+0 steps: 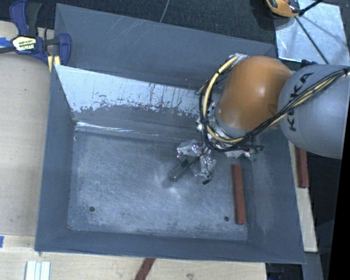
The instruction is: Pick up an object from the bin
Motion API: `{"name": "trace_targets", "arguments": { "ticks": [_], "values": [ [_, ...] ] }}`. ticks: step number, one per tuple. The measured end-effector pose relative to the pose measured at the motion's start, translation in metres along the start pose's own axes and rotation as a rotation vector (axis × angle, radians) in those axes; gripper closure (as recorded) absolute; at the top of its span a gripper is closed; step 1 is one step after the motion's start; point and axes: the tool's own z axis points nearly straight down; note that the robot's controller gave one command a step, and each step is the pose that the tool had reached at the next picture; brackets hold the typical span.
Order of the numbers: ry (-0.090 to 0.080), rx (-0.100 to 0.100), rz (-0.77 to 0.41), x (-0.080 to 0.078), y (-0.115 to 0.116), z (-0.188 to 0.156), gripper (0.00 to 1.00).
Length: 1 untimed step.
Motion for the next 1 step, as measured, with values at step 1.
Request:
{"name": "trace_targets", "arguments": {
  "ticks": [1],
  "values": [
    [-0.001,0.001,0.001,-0.0004,-0.0003,-0.0083,1.00]
  ]
}}
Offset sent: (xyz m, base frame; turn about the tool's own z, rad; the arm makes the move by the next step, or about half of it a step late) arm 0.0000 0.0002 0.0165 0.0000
